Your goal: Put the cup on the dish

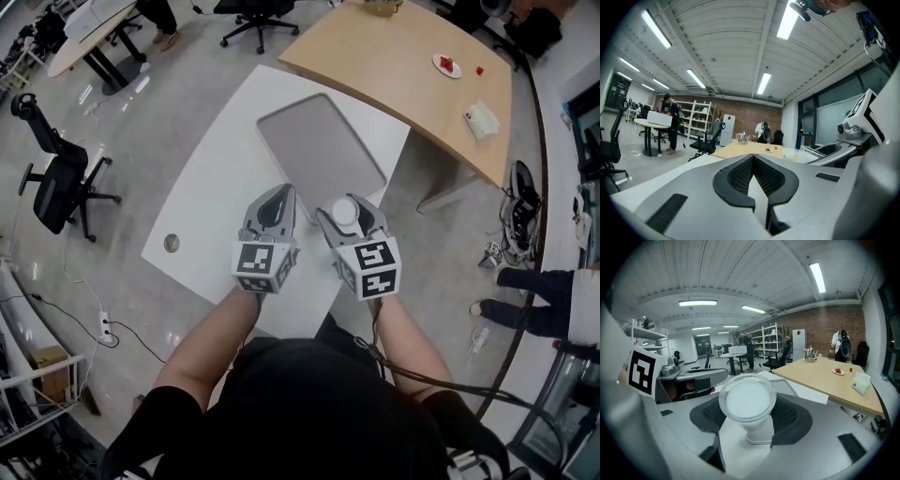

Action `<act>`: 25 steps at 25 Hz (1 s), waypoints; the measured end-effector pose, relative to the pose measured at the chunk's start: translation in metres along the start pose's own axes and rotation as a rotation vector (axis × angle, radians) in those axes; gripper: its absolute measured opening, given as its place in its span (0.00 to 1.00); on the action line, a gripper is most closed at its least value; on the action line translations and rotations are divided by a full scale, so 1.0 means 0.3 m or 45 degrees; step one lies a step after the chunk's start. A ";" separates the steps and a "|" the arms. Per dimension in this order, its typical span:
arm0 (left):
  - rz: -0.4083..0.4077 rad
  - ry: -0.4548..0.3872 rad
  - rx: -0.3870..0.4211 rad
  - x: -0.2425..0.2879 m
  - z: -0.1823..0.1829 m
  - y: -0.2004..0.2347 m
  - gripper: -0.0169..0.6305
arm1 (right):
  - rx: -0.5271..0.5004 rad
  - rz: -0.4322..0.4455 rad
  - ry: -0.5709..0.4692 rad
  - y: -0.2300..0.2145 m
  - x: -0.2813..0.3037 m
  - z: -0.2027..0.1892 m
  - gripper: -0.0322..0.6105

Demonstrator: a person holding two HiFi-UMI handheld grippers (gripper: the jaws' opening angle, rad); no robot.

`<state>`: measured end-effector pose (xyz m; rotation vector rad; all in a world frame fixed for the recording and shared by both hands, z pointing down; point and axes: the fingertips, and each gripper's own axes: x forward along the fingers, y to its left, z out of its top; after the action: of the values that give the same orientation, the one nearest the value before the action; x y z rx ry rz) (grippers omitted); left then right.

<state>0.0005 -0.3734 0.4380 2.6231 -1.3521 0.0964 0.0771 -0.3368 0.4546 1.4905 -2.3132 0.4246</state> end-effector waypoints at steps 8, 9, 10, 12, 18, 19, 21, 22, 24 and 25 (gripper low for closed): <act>0.018 0.061 0.014 0.243 -0.124 0.086 0.04 | 0.026 -0.011 0.073 -0.165 0.244 -0.061 0.44; 0.021 0.065 0.016 0.276 -0.135 0.099 0.04 | 0.030 -0.013 0.078 -0.188 0.274 -0.065 0.44; 0.023 0.070 0.018 0.309 -0.146 0.111 0.04 | 0.035 -0.015 0.084 -0.211 0.303 -0.069 0.44; 0.023 0.080 0.021 0.372 -0.172 0.135 0.04 | 0.044 -0.021 0.096 -0.255 0.361 -0.079 0.44; 0.040 0.131 0.019 0.560 -0.272 0.191 0.04 | 0.058 -0.025 0.137 -0.385 0.531 -0.130 0.44; 0.041 0.138 0.021 0.589 -0.286 0.197 0.04 | 0.058 -0.027 0.144 -0.406 0.558 -0.140 0.44; 0.043 0.156 0.022 0.637 -0.317 0.209 0.04 | 0.059 -0.030 0.160 -0.440 0.610 -0.163 0.44; 0.044 0.167 0.021 0.655 -0.333 0.215 0.04 | 0.059 -0.032 0.170 -0.452 0.634 -0.174 0.44; 0.041 0.183 0.027 0.689 -0.365 0.223 0.04 | 0.053 -0.039 0.186 -0.475 0.683 -0.193 0.44; 0.039 0.188 0.035 0.707 -0.379 0.228 0.04 | 0.049 -0.043 0.191 -0.485 0.707 -0.199 0.44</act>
<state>0.0716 -0.5594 0.5892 2.5608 -1.3496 0.3085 0.1372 -0.5405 0.6115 1.4605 -2.1721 0.5550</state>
